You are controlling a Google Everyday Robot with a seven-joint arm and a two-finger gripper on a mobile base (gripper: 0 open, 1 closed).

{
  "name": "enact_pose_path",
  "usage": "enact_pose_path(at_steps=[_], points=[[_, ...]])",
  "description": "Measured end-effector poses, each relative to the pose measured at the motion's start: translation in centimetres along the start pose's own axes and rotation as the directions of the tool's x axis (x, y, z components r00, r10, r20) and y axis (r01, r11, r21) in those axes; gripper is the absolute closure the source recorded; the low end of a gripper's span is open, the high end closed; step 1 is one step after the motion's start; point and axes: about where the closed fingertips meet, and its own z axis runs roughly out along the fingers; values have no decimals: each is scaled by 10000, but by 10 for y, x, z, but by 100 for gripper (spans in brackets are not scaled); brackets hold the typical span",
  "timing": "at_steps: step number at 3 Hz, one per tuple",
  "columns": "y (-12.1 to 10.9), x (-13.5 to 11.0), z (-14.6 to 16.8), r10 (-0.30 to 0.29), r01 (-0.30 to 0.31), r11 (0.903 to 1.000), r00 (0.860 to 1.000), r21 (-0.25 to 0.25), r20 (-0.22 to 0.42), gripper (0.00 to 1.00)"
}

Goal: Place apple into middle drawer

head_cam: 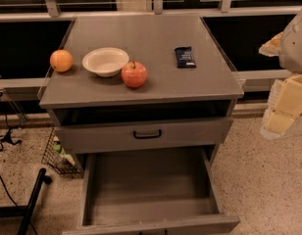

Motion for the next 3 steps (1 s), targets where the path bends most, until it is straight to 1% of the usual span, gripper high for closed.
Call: enact_pose_path(at_steps=[1,2,3], points=[[0,0,0,4,-4,10000,10000,24,12,0],[-9,-12,10,232,-237,9996,9991,153,358,0],[-24,-49,42,459,-475,9988,9931,124,1077,0]])
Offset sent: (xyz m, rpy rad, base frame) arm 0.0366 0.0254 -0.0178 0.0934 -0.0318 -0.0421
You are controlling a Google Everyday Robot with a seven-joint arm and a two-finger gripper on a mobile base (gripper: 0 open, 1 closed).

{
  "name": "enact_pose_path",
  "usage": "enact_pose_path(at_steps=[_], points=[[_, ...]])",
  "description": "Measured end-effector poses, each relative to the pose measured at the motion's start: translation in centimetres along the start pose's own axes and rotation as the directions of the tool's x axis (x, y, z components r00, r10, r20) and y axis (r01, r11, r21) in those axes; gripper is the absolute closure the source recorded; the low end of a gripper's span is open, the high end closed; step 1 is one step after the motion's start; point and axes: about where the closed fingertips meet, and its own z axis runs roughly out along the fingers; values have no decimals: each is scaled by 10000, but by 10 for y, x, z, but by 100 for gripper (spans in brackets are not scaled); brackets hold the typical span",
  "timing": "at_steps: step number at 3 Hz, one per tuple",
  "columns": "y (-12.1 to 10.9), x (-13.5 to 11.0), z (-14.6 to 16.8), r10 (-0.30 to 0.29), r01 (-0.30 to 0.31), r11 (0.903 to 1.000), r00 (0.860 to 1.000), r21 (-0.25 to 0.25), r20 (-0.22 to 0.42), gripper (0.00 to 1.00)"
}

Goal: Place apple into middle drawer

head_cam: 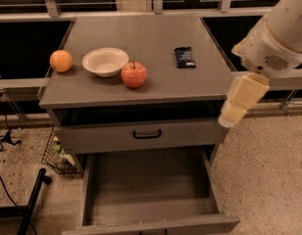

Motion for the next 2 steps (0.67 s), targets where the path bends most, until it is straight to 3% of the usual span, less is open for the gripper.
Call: enact_pose_path(at_steps=[2], points=[[-21,-57,51,316,-373,9984,9912,417,1282,0]])
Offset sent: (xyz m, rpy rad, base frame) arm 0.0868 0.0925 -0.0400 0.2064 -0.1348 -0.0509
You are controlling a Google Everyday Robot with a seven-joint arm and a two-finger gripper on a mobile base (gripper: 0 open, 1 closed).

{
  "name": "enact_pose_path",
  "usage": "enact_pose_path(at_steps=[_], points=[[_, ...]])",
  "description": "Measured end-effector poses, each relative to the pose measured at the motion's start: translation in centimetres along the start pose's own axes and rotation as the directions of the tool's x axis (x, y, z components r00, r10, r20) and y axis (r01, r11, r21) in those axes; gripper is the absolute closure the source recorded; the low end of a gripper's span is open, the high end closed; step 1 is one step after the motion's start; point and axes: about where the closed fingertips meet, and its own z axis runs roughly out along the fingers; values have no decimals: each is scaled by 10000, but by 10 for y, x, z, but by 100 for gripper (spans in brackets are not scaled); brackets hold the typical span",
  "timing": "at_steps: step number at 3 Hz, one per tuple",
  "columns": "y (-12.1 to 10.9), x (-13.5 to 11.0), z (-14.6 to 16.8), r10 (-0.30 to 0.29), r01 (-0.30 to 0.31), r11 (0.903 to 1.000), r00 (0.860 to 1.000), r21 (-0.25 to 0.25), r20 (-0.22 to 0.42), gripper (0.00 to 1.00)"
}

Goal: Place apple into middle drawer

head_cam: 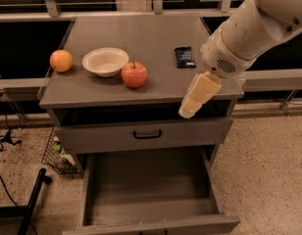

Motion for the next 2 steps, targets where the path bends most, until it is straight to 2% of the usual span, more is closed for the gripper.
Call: enact_pose_path(at_steps=[1,2], points=[[-20,-27,35,133,-162,9987,9981,478,596,0],[-20,-27,35,135,-164,9987,9981,478,597,0]])
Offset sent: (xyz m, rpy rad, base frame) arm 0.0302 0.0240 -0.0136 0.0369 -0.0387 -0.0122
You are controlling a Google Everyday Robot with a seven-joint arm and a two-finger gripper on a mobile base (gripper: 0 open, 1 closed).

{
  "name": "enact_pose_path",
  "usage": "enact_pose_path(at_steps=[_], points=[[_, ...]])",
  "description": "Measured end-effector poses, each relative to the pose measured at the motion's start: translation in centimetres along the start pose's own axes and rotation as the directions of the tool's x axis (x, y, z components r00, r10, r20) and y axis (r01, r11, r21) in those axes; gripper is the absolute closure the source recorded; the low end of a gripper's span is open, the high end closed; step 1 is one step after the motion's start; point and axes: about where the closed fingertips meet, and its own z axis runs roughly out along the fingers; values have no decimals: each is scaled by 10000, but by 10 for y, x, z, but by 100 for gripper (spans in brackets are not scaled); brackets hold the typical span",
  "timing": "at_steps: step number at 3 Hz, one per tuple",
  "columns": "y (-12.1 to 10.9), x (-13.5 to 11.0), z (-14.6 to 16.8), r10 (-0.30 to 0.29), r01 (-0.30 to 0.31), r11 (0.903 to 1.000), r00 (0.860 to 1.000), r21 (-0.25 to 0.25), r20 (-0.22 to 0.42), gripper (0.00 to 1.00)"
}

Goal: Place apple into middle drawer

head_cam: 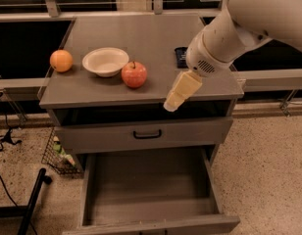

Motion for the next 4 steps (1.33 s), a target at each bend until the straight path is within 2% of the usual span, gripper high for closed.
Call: enact_pose_path(at_steps=[1,2,4], points=[[-3,1,6,275,-276,9996,9995,49,150,0],[-8,-8,24,621,-626,9980,9958,50,672,0],[-25,-48,65,856,-861,9963,9790,-51,1853,0]])
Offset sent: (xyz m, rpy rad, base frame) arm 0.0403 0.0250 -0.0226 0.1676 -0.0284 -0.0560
